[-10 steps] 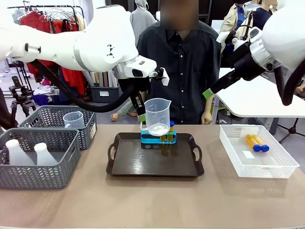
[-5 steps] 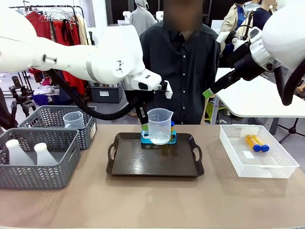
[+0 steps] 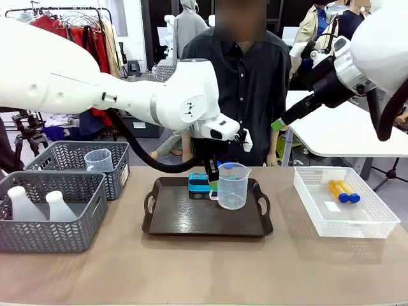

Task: Prepare the laboratory tools.
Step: Pick up one Large Measuring Cup and place it on the Handle tray.

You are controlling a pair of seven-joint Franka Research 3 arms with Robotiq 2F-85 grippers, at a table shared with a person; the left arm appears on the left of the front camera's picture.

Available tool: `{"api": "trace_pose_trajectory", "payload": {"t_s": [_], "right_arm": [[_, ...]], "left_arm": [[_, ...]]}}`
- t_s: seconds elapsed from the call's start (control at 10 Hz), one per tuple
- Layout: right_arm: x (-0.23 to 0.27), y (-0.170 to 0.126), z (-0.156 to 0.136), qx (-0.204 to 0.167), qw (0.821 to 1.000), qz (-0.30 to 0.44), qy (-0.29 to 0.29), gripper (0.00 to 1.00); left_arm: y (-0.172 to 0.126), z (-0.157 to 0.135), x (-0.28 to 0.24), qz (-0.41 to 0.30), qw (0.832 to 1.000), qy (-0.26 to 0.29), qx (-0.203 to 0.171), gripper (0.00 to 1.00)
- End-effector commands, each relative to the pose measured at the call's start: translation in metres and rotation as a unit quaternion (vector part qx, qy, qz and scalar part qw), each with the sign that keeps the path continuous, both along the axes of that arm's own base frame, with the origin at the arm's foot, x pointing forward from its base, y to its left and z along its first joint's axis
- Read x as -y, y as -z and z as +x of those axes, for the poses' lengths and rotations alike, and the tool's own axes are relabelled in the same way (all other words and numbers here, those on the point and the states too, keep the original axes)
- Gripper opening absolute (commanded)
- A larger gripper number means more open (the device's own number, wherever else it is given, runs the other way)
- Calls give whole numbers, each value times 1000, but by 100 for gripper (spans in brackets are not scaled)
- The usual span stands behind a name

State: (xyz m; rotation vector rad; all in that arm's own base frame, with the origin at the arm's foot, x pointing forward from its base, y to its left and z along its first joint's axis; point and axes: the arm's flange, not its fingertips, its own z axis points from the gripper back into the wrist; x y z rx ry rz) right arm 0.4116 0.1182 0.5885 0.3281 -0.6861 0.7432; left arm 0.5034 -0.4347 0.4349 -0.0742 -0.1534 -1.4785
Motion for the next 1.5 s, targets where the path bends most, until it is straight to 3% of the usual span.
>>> {"api": "trace_pose_trajectory", "payload": {"t_s": [0.0,0.4,0.8,0.9,1.4], "right_arm": [[-1,-1,0,-2,1000,8,-1,100],[-1,-1,0,-2,1000,8,-1,100],[-1,-1,0,-2,1000,8,-1,100],[-1,-1,0,-2,1000,8,-1,100],[-1,-1,0,-2,1000,8,-1,100]], "left_arm": [[7,12,17,26,1000,4,0,0],[39,29,31,24,1000,9,-5,0],[48,34,29,30,999,6,-12,0],[48,34,29,30,999,5,-13,9],[47,34,27,31,999,2,-14,100]]}}
